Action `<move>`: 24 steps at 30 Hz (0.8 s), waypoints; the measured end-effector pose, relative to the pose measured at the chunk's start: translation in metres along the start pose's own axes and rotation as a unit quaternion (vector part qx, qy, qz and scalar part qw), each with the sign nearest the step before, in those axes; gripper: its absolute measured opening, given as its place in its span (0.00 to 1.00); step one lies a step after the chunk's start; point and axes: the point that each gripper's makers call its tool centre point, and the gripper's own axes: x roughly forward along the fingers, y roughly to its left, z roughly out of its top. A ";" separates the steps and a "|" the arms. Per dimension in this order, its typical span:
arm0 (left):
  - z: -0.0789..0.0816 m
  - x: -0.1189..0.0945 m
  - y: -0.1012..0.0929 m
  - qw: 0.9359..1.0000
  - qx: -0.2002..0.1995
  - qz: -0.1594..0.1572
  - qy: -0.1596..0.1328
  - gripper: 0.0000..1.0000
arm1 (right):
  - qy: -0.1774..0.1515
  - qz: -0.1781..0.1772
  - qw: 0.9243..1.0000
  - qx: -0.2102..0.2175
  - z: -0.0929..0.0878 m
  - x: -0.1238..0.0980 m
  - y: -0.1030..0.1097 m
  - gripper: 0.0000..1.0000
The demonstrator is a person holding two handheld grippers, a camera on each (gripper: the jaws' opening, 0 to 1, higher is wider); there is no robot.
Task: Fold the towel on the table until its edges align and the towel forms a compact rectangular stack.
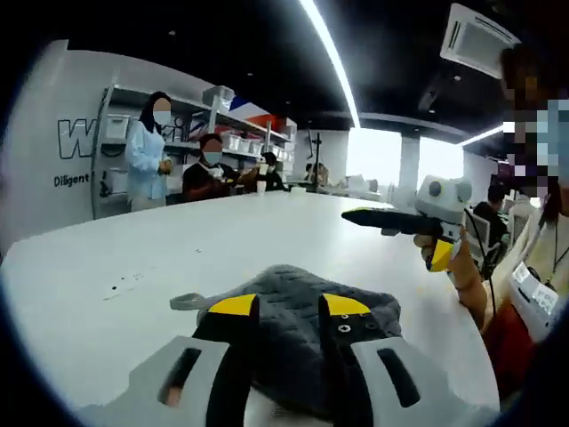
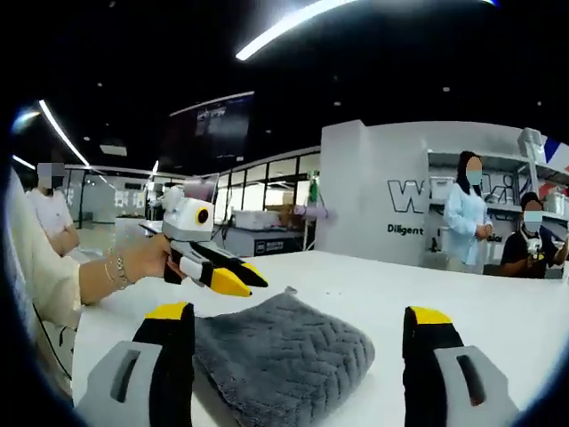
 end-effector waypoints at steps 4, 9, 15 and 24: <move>-0.021 0.010 0.009 0.999 -0.002 0.008 0.032 0.28 | 0.002 0.000 1.000 0.002 -0.001 0.000 -0.001 0.99; -0.044 0.019 0.010 0.998 -0.007 0.013 0.054 0.30 | 0.009 0.004 1.000 0.000 -0.003 0.000 0.002 0.99; -0.050 0.024 0.010 0.999 -0.021 0.011 0.045 0.30 | 0.016 0.013 1.000 0.000 -0.007 0.001 0.006 0.99; -0.038 0.020 0.008 0.999 -0.035 0.008 0.028 0.36 | 0.022 0.007 1.000 0.001 -0.010 0.001 0.003 0.99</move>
